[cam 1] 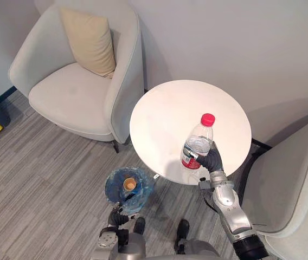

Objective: Gather rubbish on tea table into small bin, then transfer packed bag to large trash can.

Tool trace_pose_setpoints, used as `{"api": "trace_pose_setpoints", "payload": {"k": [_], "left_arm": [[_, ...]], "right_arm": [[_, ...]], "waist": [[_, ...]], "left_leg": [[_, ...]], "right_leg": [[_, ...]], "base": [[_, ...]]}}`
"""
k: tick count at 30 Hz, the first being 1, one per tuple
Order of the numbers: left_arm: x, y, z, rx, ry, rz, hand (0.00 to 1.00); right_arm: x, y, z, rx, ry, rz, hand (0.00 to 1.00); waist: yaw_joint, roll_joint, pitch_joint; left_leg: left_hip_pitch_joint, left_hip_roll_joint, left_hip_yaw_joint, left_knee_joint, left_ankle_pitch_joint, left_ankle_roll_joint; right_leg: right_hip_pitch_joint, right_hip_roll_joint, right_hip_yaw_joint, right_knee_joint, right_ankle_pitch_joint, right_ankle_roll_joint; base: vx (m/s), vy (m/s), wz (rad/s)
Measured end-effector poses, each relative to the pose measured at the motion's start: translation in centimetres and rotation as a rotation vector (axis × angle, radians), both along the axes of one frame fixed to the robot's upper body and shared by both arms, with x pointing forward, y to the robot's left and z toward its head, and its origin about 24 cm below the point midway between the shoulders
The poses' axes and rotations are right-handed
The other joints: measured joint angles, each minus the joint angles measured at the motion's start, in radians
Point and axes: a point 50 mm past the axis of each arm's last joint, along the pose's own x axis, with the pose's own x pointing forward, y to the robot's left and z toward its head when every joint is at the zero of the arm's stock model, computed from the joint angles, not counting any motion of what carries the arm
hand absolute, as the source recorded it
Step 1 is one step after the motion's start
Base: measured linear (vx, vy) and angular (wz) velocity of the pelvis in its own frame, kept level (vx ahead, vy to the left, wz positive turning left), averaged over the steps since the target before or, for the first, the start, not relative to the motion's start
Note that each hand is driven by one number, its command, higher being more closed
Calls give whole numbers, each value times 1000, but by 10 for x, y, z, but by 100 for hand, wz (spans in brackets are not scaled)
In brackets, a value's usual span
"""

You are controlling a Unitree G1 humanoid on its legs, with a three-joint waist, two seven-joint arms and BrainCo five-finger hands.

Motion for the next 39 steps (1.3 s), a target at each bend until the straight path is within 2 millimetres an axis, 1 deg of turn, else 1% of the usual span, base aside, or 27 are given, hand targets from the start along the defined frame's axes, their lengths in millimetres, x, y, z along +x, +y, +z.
{"api": "trace_pose_setpoints", "payload": {"k": [1,4,6,9,12,14,17,19,20,21,22,23,24,25,26,27,28,30,31,32,33,34,35,36,37,38,39], "left_arm": [[-3,0,-1,0,7,1,0],[-7,0,-3,0,20,1,0],[-9,-2,-4,0,28,-9,0],[-14,-3,-8,-1,56,-14,0],[-18,-4,-9,0,67,-18,0],[-19,-4,-10,0,70,-20,0],[-19,-5,-10,0,72,-26,0],[-18,-6,-10,-1,68,-32,0],[-17,-6,-10,-1,67,-35,0],[-17,-7,-9,-1,66,-41,0],[-17,-7,-9,2,67,-50,0],[-18,-9,-10,-1,69,-53,0],[-18,-11,-10,-8,71,-53,0],[-19,-13,-11,-11,73,-53,0],[-20,-15,-11,-14,74,-56,0],[-20,-15,-11,-14,73,-56,0],[-19,-13,-10,-6,69,-61,0],[-17,-9,-9,8,56,-74,0],[-15,-9,-8,12,49,-79,0],[-14,-8,-7,15,44,-80,0],[-13,-7,-7,19,44,-81,0],[-11,-3,-6,31,36,-84,0],[-8,1,-4,41,28,-86,0],[-7,3,-4,47,25,-87,0],[-6,5,-3,54,21,-88,0],[-6,8,-2,61,21,-89,0],[-6,8,-2,63,21,-89,0]], "right_arm": [[-1,3,-1,-17,1,13,100],[-7,8,-3,-28,5,35,100],[-11,8,-2,-32,-3,36,100],[-16,7,-5,-55,1,37,100],[-20,8,-4,-48,-8,42,100],[-21,11,-4,-48,-9,57,100],[-22,14,-5,-55,-10,76,100],[-23,13,-5,-73,-9,87,100],[-23,12,-6,-77,-9,86,100],[-23,11,-5,-82,-12,85,100],[-23,10,-4,-92,-20,87,100],[-22,7,-3,-99,-24,84,100],[-21,5,-3,-113,-27,82,100],[-20,4,-2,-124,-31,84,100],[-20,3,-1,-135,-35,85,100],[-20,3,-1,-136,-35,85,100],[-20,4,-1,-143,-39,87,100],[-19,5,-1,-143,-42,85,100],[-19,5,0,-145,-46,87,100],[-18,6,1,-155,-52,90,100],[-17,6,2,-157,-55,90,100],[-16,8,3,-162,-61,92,100],[-16,9,3,-165,-63,92,100],[-15,10,4,-169,-67,94,100],[-15,11,5,-177,-73,98,100],[-15,12,5,-182,-75,105,100],[-15,13,5,-183,-74,108,100]], "waist": [[-8,2,-7],[-9,7,-25],[-10,12,-29],[-12,30,-43],[-14,35,-50],[-12,39,-53],[-13,46,-55],[-10,53,-52],[-10,56,-52],[-10,56,-52],[-14,58,-56],[-13,65,-60],[-11,68,-61],[-11,81,-65],[-11,84,-64],[-11,86,-65],[-12,82,-66],[-12,63,-63],[-11,60,-63],[-10,55,-59],[-12,49,-55],[-17,28,-42],[-20,9,-29],[-21,1,-23],[-29,-10,-16],[-43,-20,-9],[-47,-20,-7]], "left_leg": [[4,1,0,0,0,0],[6,7,7,1,0,0],[12,9,7,1,0,-1],[34,9,8,-3,-1,-1],[34,8,-3,-1,-1,-1],[30,7,-14,1,-1,-2],[-8,-2,-67,28,4,-8],[-41,-8,-91,56,6,-7],[-52,-9,-74,63,-1,10],[-63,5,29,67,-23,115],[-73,36,179,67,-30,186],[-79,59,261,69,-31,190],[-92,86,355,82,-31,190],[-99,102,407,96,-30,190],[-108,115,446,125,-2,177],[-108,113,448,135,11,157],[-111,105,464,148,16,149],[-121,90,464,149,15,144],[-126,89,463,149,14,112],[-129,82,463,152,-1,85],[-130,75,463,158,-8,75],[-129,55,464,183,-26,59],[-126,36,460,214,-55,61],[-127,28,456,233,-71,64],[-130,15,440,261,-94,70],[-130,4,413,275,-109,77],[-128,5,393,275,-116,79]], "right_leg": [[8,2,0,-5,2,-1],[10,9,9,-16,8,-3],[16,11,8,-17,8,-3],[46,11,8,-22,7,-3],[57,11,0,-36,7,4],[62,11,-17,-36,6,4],[61,7,-68,-31,0,2],[54,-4,-123,7,-34,-5],[54,-13,-142,19,-44,-6],[52,-26,-174,42,-62,1],[50,-42,-200,58,-75,8],[48,-51,-217,62,-79,11],[43,-64,-235,67,-85,17],[41,-68,-249,80,-95,24],[40,-79,-259,112,-120,35],[39,-84,-261,127,-131,43],[39,-101,-260,151,-145,50],[30,-119,-260,171,-151,59],[18,-124,-259,182,-153,61],[-4,-144,-260,232,-177,69],[-15,-163,-260,270,-197,72],[-34,-210,-255,361,-243,86],[-50,-256,-243,452,-278,89],[-65,-275,-221,508,-288,79],[-103,-294,-142,606,-288,67],[-139,-294,-39,689,-275,31],[-169,-285,15,727,-276,1]], "base": [[0,0,0],[-26,-10,-7],[-15,-8,-2],[-17,2,0],[-54,1,7],[-40,-8,24],[-33,-11,48],[-27,2,79],[-41,31,85],[-26,6,92],[12,23,92],[48,53,80],[66,108,57],[119,104,61],[131,84,44],[175,97,41],[121,82,26],[135,76,29],[177,85,24],[155,82,19],[140,104,29],[93,103,36],[71,92,35],[45,84,37],[35,89,46],[45,77,50],[56,20,55]]}}
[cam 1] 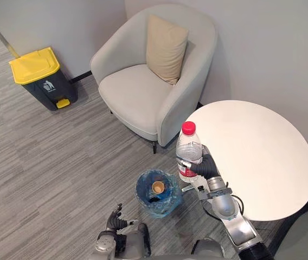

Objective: Gather rubbish on tea table into small bin, then transfer packed bag to large trash can.

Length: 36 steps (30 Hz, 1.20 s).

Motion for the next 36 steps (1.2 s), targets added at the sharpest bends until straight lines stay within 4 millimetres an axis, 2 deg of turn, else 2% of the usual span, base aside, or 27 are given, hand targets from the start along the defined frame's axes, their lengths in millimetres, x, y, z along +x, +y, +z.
{"api": "trace_pose_setpoints", "payload": {"k": [1,2,3,4,5,6,8,11,17,25,29,30,33,36], "left_arm": [[-1,0,0,0,2,0,0],[-1,1,0,3,3,0,0],[0,0,0,2,-1,-2,0],[1,1,1,4,-5,-4,0],[4,0,2,4,-13,-11,0],[6,-6,3,-9,-22,-23,0],[5,-11,2,-22,-23,-23,0],[5,-10,2,-20,-21,-23,0],[4,-11,1,-22,-17,-23,0],[1,-9,-1,-12,-1,-28,0],[8,-7,2,-3,-17,-33,0],[15,-7,5,-4,-37,-37,0],[28,-9,10,-3,-70,-44,0],[42,-5,17,-1,-111,-22,0]], "right_arm": [[-1,5,-1,3,4,20,100],[-2,7,-1,3,4,31,100],[-3,9,-1,2,6,40,100],[-4,7,-2,1,11,36,100],[-3,5,-2,-4,8,31,100],[-3,0,-3,-18,11,18,100],[-3,-5,-4,-40,15,14,100],[-4,-8,-5,-37,19,-3,100],[-11,-12,-13,-11,59,-38,100],[-12,2,-28,-4,130,12,100],[-3,15,-30,-49,131,87,100],[3,22,-28,-65,122,121,100],[20,34,-18,-107,80,184,100],[39,43,1,-149,4,222,100]], "waist": [[-15,8,6],[-21,5,8],[-23,1,10],[-23,-3,10],[-25,-14,10],[-30,15,13],[-19,35,11],[-16,32,11],[-16,25,6],[-11,25,6],[8,34,28],[14,41,55],[14,57,100],[14,69,147]], "left_leg": [[-2,1,-26,0,-10,-1],[-2,0,-38,-1,-11,0],[-4,0,-62,-2,-7,-5],[-10,-6,-78,12,-5,-11],[-18,-20,-104,31,-10,-17],[-35,-14,-136,51,-13,-22],[-35,3,-146,32,-9,-29],[-13,17,-165,-11,7,-52],[26,4,-208,-41,28,-59],[27,1,-257,-119,111,-74],[-64,-2,-265,-113,133,-76],[-90,-7,-266,-103,141,-73],[-152,-17,-252,-93,151,-69],[-233,-16,-227,-90,152,-70]], "right_leg": [[-21,56,107,0,-49,-6],[-27,88,149,-21,-70,6],[-38,142,213,-81,-88,19],[-40,179,239,-174,-73,24],[-29,187,243,-221,-34,48],[3,191,205,-254,-20,46],[23,209,190,-298,-1,43],[76,228,166,-385,30,41],[163,223,109,-451,41,39],[167,226,44,-454,55,26],[41,219,36,-351,37,17],[4,210,35,-311,27,16],[-88,185,33,-224,-4,16],[-191,167,40,-177,-3,16]], "base": [[66,-49,44],[76,-77,58],[82,-90,67],[80,-84,81],[113,-80,92],[107,-44,64],[114,-45,26],[89,-48,14],[34,-19,28],[-90,-27,25],[-213,12,15],[-230,-1,14],[-229,-11,18],[-183,10,9]]}}
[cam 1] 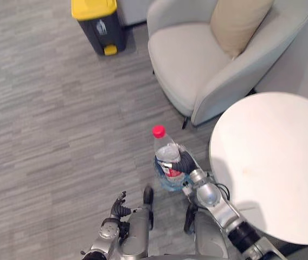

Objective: Gather rubbish on tea table into small bin, then transfer packed bag to large trash can.

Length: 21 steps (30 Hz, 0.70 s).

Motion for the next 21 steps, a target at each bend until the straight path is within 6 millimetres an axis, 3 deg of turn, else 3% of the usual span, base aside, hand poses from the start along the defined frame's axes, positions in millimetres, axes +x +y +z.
{"api": "trace_pose_setpoints", "payload": {"k": [3,11,17,21], "left_arm": [[15,0,8,3,-47,19,0],[54,-13,34,-45,-188,55,0],[85,-15,64,-90,-331,106,0],[101,-11,84,-102,-418,135,0]], "right_arm": [[11,1,12,-17,-46,-15,100],[36,3,38,-81,-163,-67,100],[57,5,81,-84,-318,-118,100],[74,-3,104,-73,-368,-197,100]], "waist": [[21,1,33],[23,-3,75],[24,-6,114],[28,-7,131]], "left_leg": [[-75,2,7,56,1,-2],[-321,15,29,264,-15,23],[-524,16,36,380,-37,36],[-649,33,55,432,-49,43]], "right_leg": [[-75,-8,9,55,-5,-2],[-281,-44,-3,226,-54,-12],[-467,-67,-6,342,-85,-21],[-587,-70,2,388,-86,-23]], "base": [[-111,12,-2],[-25,-8,11],[-36,-19,11],[-63,-33,2]]}}
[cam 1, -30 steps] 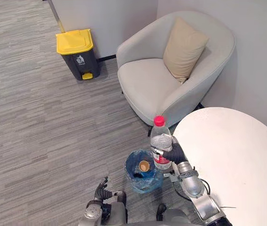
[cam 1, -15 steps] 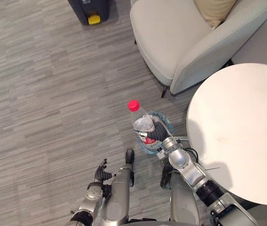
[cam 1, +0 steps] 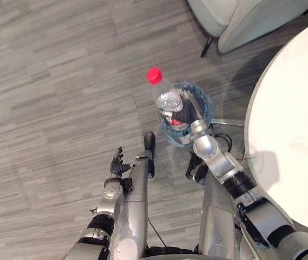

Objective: Gather rubbish on tea table into small bin, then transfer packed bag to large trash can.

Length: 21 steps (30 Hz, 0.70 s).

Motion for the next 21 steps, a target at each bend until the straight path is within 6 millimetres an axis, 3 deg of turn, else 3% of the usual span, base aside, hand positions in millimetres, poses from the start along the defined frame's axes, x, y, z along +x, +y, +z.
{"api": "trace_pose_setpoints", "payload": {"k": [9,16,17,21], "left_arm": [[29,-3,39,-23,-161,-4,0],[35,-4,52,-33,-218,8,0],[35,-4,52,-34,-219,9,0],[35,-4,52,-43,-221,16,0]], "right_arm": [[24,-24,15,-57,-10,-129,100],[34,-43,24,-49,-7,-200,100],[34,-44,24,-47,-4,-203,0],[35,-48,26,-23,-2,-225,0]], "waist": [[24,-7,13],[25,-9,22],[25,-9,22],[23,-10,22]], "left_leg": [[-197,0,-8,81,9,2],[-244,-8,-10,85,18,3],[-247,-8,-10,84,19,2],[-250,-11,-10,81,21,0]], "right_leg": [[-200,-7,15,91,-6,0],[-250,-16,14,112,-14,11],[-252,-16,14,112,-14,11],[-256,-16,14,111,-14,10]], "base": [[-25,-14,2],[-11,-13,5],[0,0,0],[0,0,0]]}}
